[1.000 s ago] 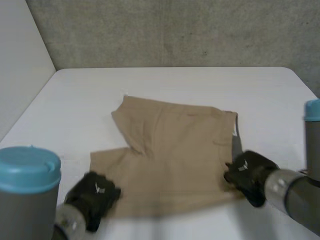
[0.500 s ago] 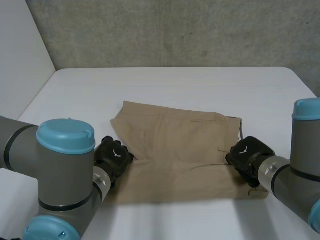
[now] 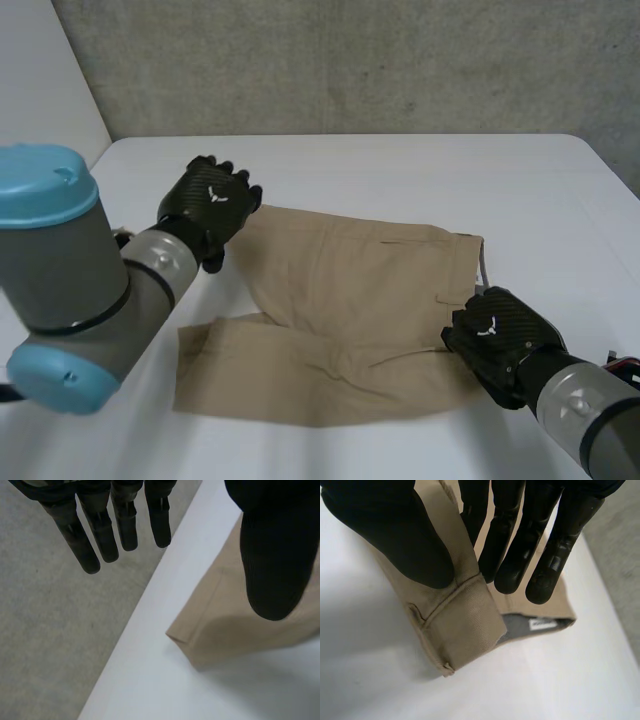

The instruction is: Fold the shorts.

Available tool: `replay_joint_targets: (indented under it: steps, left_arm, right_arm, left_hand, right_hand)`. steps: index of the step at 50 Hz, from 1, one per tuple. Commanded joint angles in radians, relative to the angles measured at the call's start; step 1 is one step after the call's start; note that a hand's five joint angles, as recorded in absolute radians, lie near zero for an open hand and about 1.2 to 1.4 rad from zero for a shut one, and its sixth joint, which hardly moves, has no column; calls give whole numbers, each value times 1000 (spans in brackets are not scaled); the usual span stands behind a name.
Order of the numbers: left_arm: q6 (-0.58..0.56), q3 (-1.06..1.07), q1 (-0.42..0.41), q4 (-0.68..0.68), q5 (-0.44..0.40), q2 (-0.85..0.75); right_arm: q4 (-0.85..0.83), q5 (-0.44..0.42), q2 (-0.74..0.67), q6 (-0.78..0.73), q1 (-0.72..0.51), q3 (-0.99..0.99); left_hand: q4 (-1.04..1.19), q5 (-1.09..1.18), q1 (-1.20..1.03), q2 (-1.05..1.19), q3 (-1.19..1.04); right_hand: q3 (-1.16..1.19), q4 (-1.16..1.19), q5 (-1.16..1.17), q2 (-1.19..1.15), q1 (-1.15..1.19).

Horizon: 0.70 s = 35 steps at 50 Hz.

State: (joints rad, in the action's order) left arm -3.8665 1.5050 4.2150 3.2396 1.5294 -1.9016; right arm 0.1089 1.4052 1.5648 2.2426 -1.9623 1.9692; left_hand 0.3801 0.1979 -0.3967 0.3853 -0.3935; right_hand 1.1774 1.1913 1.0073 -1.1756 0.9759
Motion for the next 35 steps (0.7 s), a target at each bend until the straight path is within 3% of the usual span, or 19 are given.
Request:
replay_joint_targets:
  steps: [1, 10, 17, 27, 33, 35]
  left_arm:
    - [1, -175, 23, 35, -112, -252]
    - [-4, -353, 29, -64, -207, -427]
    - [-13, -451, 36, -173, -207, -505]
    - [-22, -490, 49, -271, -196, -548]
    - [-22, -485, 49, -282, -92, -539]
    - [-22, -480, 46, -279, -52, -534]
  right_arm:
    - [-34, -9, 72, -69, 0, 54]
    - [-44, -12, 60, -74, 13, 57]
    - [-54, -17, 55, -74, 17, 57]
    - [-72, -20, 24, -74, 17, 59]
    - [-74, -20, 23, -75, 17, 57]
    - [-74, -20, 23, -75, 17, 57]
  left_hand:
    - [86, 94, -69, 81, -72]
    - [247, 255, -231, 242, -234]
    - [280, 287, -263, 274, -266]
    - [535, 542, -518, 530, -521]
    - [1015, 1023, -999, 1010, -1002]
    - [1016, 1024, -1000, 1011, -1003]
  right_hand:
    - [219, 205, 214, -221, 420]
    - [219, 205, 214, -221, 420]
    - [219, 205, 214, -221, 420]
    - [219, 205, 214, -221, 420]
    - [219, 205, 214, -221, 420]
    - [219, 205, 214, -221, 420]
